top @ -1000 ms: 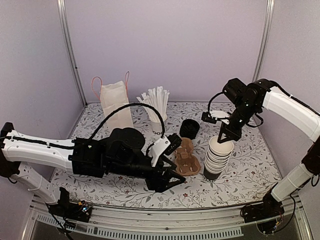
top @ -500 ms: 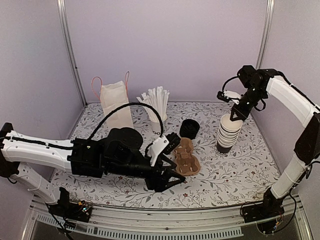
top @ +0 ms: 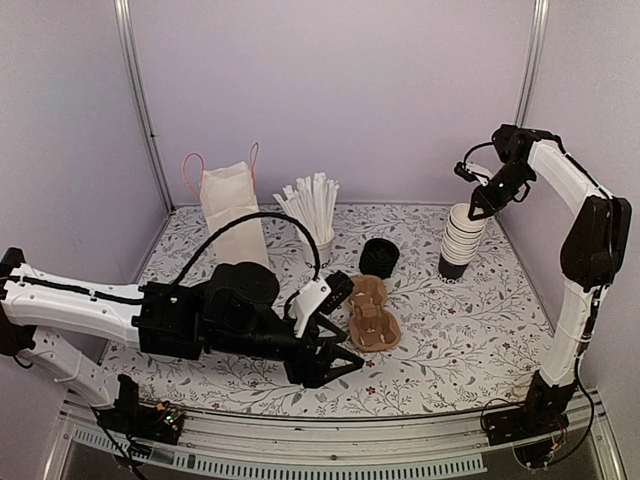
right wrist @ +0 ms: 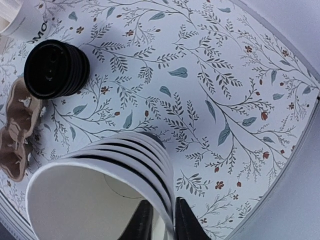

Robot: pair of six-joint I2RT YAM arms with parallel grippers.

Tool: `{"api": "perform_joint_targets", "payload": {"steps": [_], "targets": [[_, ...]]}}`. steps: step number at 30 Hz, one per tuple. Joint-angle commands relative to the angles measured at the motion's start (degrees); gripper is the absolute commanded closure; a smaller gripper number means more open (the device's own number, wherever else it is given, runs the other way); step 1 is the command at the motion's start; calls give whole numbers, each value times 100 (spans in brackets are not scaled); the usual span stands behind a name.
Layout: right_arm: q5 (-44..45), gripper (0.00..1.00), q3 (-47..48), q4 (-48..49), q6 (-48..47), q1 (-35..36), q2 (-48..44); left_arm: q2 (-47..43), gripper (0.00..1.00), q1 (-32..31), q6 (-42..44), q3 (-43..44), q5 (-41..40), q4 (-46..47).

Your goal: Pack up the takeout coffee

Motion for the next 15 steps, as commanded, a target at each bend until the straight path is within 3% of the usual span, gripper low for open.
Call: {"api": "perform_joint_targets", "payload": {"steps": [1, 3, 7, 15], "targets": [[-176, 69, 282, -86, 333, 17, 129, -166, 32, -68, -67, -137, -48, 249], [-182, 62, 282, -65, 367, 14, 54, -175, 32, -68, -74, -161, -45, 277], [-156, 57, 295, -51, 446, 10, -227, -195, 32, -58, -61, -196, -124, 333], [-383, 56, 258, -96, 350, 19, -1164, -430, 31, 0, 53, -200, -499, 394]]}}
